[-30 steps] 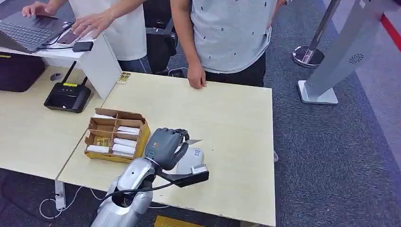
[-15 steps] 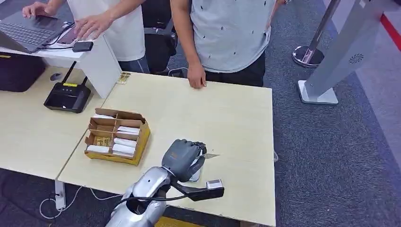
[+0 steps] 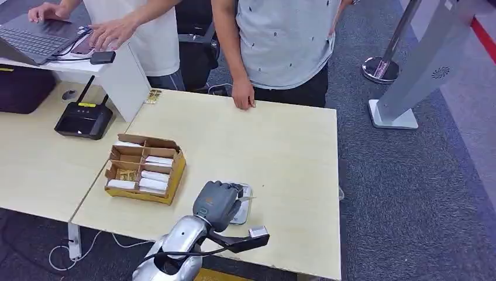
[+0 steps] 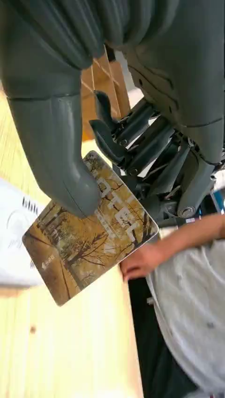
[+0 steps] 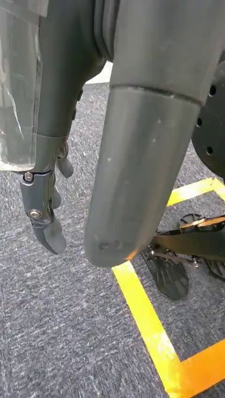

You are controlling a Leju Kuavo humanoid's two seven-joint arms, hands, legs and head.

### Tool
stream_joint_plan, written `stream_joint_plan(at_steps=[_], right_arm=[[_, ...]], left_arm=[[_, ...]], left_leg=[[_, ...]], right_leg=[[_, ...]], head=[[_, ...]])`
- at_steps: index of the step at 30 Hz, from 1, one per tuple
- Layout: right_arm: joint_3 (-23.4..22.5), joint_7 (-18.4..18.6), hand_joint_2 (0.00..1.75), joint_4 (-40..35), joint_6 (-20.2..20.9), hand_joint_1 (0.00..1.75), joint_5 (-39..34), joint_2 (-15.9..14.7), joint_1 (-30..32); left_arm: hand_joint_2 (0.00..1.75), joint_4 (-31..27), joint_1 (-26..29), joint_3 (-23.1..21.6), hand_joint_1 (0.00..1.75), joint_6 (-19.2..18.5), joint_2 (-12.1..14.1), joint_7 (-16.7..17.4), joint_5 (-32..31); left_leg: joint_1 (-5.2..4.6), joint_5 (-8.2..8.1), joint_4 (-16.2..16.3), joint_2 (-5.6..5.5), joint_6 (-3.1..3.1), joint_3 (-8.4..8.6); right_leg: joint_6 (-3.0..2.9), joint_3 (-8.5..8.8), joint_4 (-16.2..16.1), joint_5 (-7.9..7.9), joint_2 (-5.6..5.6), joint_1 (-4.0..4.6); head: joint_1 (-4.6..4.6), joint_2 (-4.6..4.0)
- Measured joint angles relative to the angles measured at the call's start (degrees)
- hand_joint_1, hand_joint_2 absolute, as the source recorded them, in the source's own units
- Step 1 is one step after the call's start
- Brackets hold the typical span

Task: Pass the card to the sensor for recognition and then transmit it.

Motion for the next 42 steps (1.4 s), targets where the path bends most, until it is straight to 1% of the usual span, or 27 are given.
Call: stream_joint_plan(at_steps=[1, 2, 3, 6, 10, 16, 18, 21, 22, 24, 25, 28, 30, 33, 35, 39, 42], right_arm=[[0.0, 0.1, 0.00, 0.0, 0.0, 0.00, -0.1, 0.0, 0.0], [0.0, 0.1, 0.00, 0.0, -0.1, 0.00, -0.1, 0.0, 0.0], [0.0, 0.1, 0.00, 0.0, -0.1, 0.00, -0.1, 0.0, 0.1], [0.0, 0.1, 0.00, 0.0, -0.2, 0.00, -0.2, 0.0, 0.1], [0.0, 0.1, 0.00, 0.0, -0.2, 0.00, -0.3, 0.0, 0.1], [-0.1, 0.2, 0.00, 0.0, -0.2, 0.00, -0.4, 0.0, 0.1], [-0.2, -0.1, 0.00, 0.0, -0.1, 0.00, -0.4, 0.0, 0.0], [-0.3, -0.2, 0.00, 0.0, -0.1, 0.00, -0.5, 0.0, 0.0], [-0.3, -0.2, 0.00, 0.0, -0.1, 0.00, -0.5, 0.0, 0.0], [-0.4, -0.2, 0.00, 0.0, -0.2, 0.00, -0.5, 0.0, 0.1], [-0.4, -0.2, 0.00, 0.0, -0.2, 0.00, -0.5, 0.0, 0.1], [-0.5, -0.1, 0.00, 0.0, -0.2, 0.00, -0.6, 0.0, 0.0], [-0.5, -0.2, 0.00, 0.0, -0.2, 0.00, -0.6, 0.0, 0.1], [-0.5, -0.3, 0.00, 0.0, 0.0, 0.00, -0.6, 0.0, 0.0], [-0.5, -0.3, 0.00, 0.0, 0.0, 0.00, -0.6, 0.0, 0.0], [-0.5, -0.3, 0.00, 0.0, 0.2, 0.00, -0.4, 0.0, 0.0], [-0.5, -0.3, 0.00, 0.0, 0.5, 0.00, 0.1, 0.0, 0.0]], left_arm=[[1.75, -0.3, 0.0, 0.0, 1.75, 0.0, 0.9, 2.5, -0.1], [1.75, -0.7, 0.0, 0.0, 1.75, 0.0, 1.5, 3.9, -0.2], [1.75, -1.1, 0.1, 0.0, 1.75, -0.1, 2.2, 4.7, -0.3], [1.75, -1.9, 0.2, 0.0, 1.75, -0.1, 3.5, 5.2, -0.4], [1.75, -2.5, 0.2, 0.0, 1.75, -0.2, 4.4, 5.2, -0.4], [1.75, -3.5, 0.9, 0.2, 1.75, -1.0, 5.8, 7.9, -0.4], [1.75, -3.5, 1.0, 0.2, 1.75, -1.1, 6.9, 10.2, -0.4], [1.75, -3.5, 0.6, -0.9, 1.75, -1.3, 9.4, 16.3, -0.4], [1.75, -3.6, 0.7, -1.1, 1.75, -1.8, 10.3, 17.3, -0.4], [1.75, -3.9, 0.7, -1.1, 1.75, -2.2, 11.2, 17.4, -0.4], [1.75, -4.1, 0.8, -1.1, 1.75, -2.3, 11.5, 17.1, -0.4], [1.75, -4.4, 0.8, -1.0, 1.75, -2.3, 12.0, 14.8, -0.4], [1.75, -4.5, 1.0, -0.6, 1.75, -2.3, 11.6, 11.9, -0.4], [1.75, -4.5, 1.5, 0.4, 1.75, -2.5, 10.0, 7.1, -0.4], [1.75, -4.4, 1.8, 0.5, 1.75, -2.5, 9.2, 5.8, -0.4], [1.75, -3.8, 2.6, 1.1, 1.75, -1.7, 6.1, 1.6, -0.4], [1.75, -3.2, 2.7, 1.3, 1.75, -0.9, 4.1, -2.7, -0.4]], left_leg=[[0.00, 0.00, 0.0, 0.01, 0.00, 0.01], [0.01, 0.00, 0.0, 0.02, 0.00, 0.01], [0.00, 0.00, 0.0, 0.01, 0.00, 0.01], [0.01, 0.00, 0.0, -0.03, 0.00, 0.00], [0.00, 0.00, 0.0, -0.02, 0.00, 0.00], [0.00, 0.00, 0.0, -0.02, 0.00, -0.01], [0.01, 0.00, 0.0, -0.01, 0.00, 0.00], [0.03, 0.00, 0.0, -0.01, -0.01, 0.01], [0.03, 0.00, 0.0, -0.01, -0.01, 0.01], [0.04, 0.01, 0.0, -0.01, -0.01, 0.00], [0.04, 0.01, 0.0, -0.01, -0.01, 0.00], [0.02, 0.01, 0.0, -0.01, -0.01, -0.01], [0.00, 0.00, 0.0, -0.01, -0.01, -0.01], [-0.01, 0.00, 0.0, -0.01, 0.00, -0.03], [-0.02, 0.00, 0.0, -0.02, 0.00, -0.03], [-0.03, 0.00, 0.0, -0.02, 0.00, -0.03], [-0.03, 0.00, 0.0, -0.02, 0.00, -0.02]], right_leg=[[0.00, 0.00, 0.0, 0.00, 0.01, 0.00], [0.00, -0.01, 0.0, 0.00, 0.01, 0.00], [0.00, -0.01, 0.0, 0.00, 0.01, 0.00], [0.00, -0.01, 0.0, 0.00, -0.05, 0.00], [0.00, -0.01, 0.0, 0.00, -0.02, 0.00], [0.00, -0.01, 0.0, 0.00, -0.03, 0.00], [0.00, -0.01, 0.0, 0.00, -0.02, 0.00], [0.00, -0.02, 0.0, 0.00, -0.01, 0.00], [0.00, -0.02, 0.0, 0.00, 0.00, 0.00], [-0.01, -0.01, 0.0, 0.00, -0.02, 0.00], [-0.01, -0.01, 0.0, -0.01, -0.02, 0.01], [-0.01, -0.01, 0.0, -0.01, -0.02, 0.00], [-0.01, -0.01, 0.0, -0.01, -0.02, 0.00], [0.00, -0.01, 0.0, -0.01, -0.02, 0.00], [0.00, -0.01, 0.0, 0.00, -0.02, -0.01], [0.00, -0.02, 0.0, 0.00, -0.02, -0.01], [0.00, -0.02, 0.0, 0.00, -0.03, -0.01]], head=[[0.00, 0.00], [-0.02, 0.00], [-0.02, 0.00], [0.00, 0.00], [0.00, 0.00], [0.00, 0.00], [0.00, 0.00], [-0.02, 0.00], [-0.02, 0.00], [0.00, 0.00], [-0.02, 0.00], [0.00, 0.00], [0.00, 0.00], [0.00, 0.00], [0.00, 0.00], [0.00, 0.00], [0.00, 0.00]])
